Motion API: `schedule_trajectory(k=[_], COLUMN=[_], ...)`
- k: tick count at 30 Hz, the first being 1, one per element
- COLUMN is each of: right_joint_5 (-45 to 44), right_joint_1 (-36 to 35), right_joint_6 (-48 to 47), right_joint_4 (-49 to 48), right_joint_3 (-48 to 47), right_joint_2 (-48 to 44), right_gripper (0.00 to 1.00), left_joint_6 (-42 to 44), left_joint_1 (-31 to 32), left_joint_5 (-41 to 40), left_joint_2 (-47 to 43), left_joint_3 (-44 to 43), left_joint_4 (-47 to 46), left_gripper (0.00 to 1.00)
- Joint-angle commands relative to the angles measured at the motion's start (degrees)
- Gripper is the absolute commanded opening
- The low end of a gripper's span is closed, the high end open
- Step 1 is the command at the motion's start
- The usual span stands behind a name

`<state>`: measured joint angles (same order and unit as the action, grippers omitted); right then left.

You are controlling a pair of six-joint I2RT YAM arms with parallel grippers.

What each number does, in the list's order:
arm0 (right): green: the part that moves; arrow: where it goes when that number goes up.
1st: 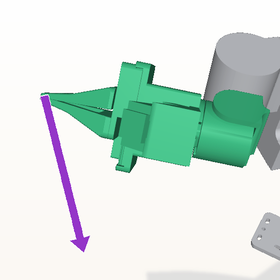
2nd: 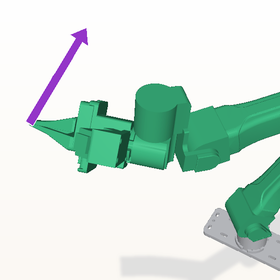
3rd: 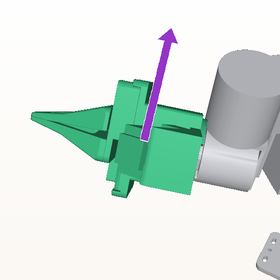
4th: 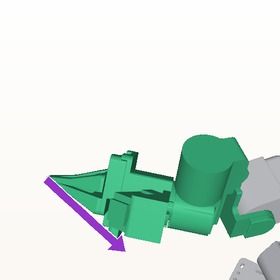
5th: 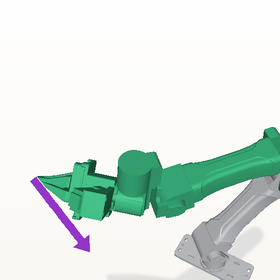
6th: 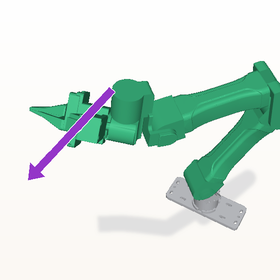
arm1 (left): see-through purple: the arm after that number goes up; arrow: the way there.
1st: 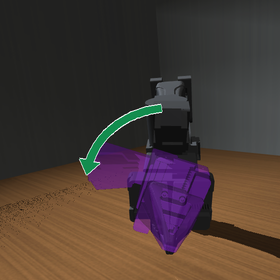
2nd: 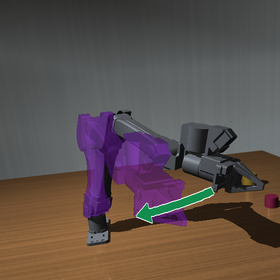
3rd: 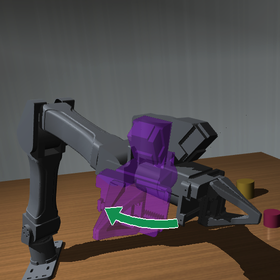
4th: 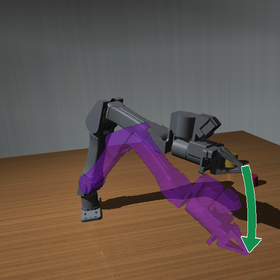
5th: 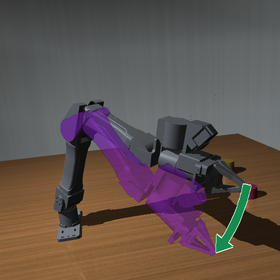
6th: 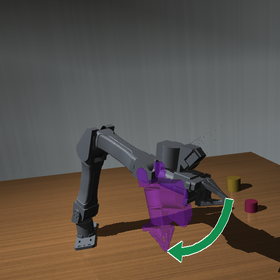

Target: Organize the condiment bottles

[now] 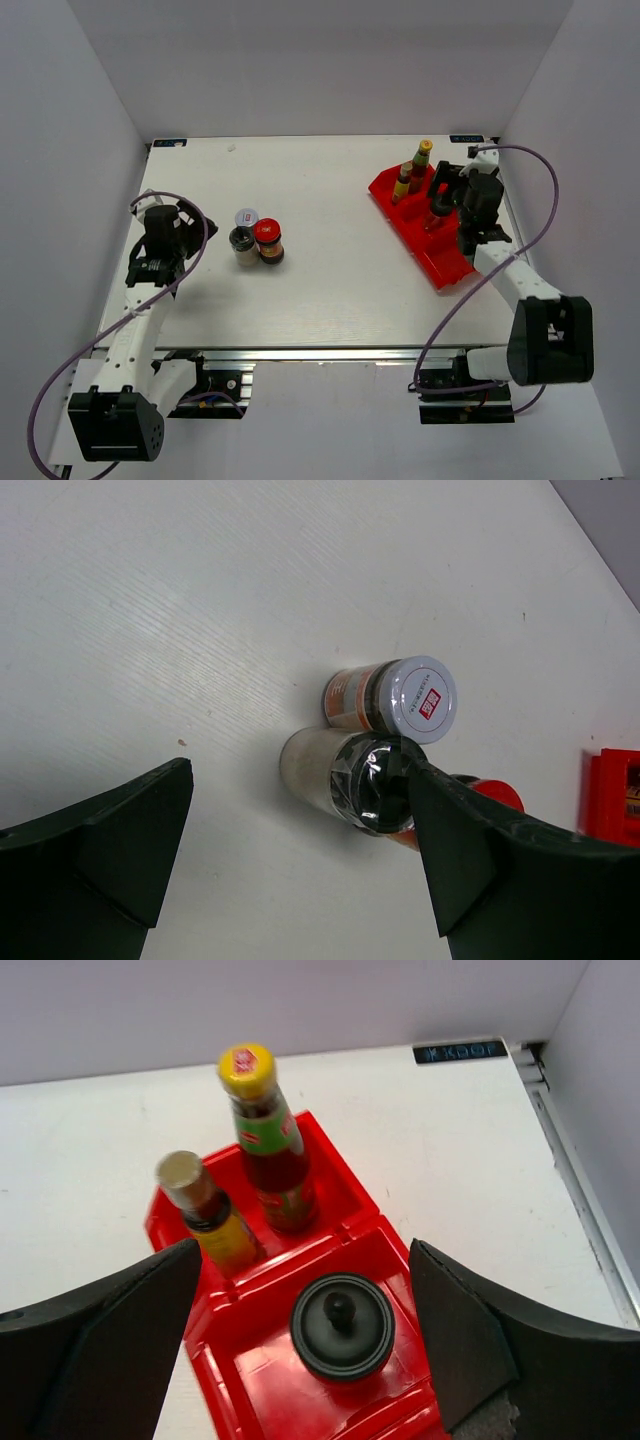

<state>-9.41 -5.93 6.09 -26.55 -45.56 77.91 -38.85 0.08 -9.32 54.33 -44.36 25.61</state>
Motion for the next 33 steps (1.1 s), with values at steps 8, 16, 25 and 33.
schedule_trajectory(k=[8, 16, 25, 33], right_joint_5=[3.95, 11.87, 17.41, 16.18], right_joint_1=[-22.87, -40.18, -45.83, -46.71], right_joint_6=[-4.95, -1.42, -2.48, -5.38], right_joint_4=[14.06, 9.23, 7.39, 5.36], right_joint_3=[-3.05, -7.51, -19.12, -26.06], right_joint_2=[-10.85, 2.04, 20.25, 30.63], right_gripper=[0.89, 0.89, 0.89, 0.89], left_joint_6=[-3.34, -4.22, -3.07, -2.63], left_joint_1=[0.01, 0.01, 0.01, 0.01], left_joint_5=[0.97, -1.84, -0.52, -1.22], left_joint_2=[-3.52, -7.91, -10.12, -10.55], left_joint_3=[-3.28, -3.02, -4.85, -5.21], left_joint_4=[6.29, 10.87, 14.55, 16.14], left_gripper=[0.98, 0.98, 0.98, 0.98])
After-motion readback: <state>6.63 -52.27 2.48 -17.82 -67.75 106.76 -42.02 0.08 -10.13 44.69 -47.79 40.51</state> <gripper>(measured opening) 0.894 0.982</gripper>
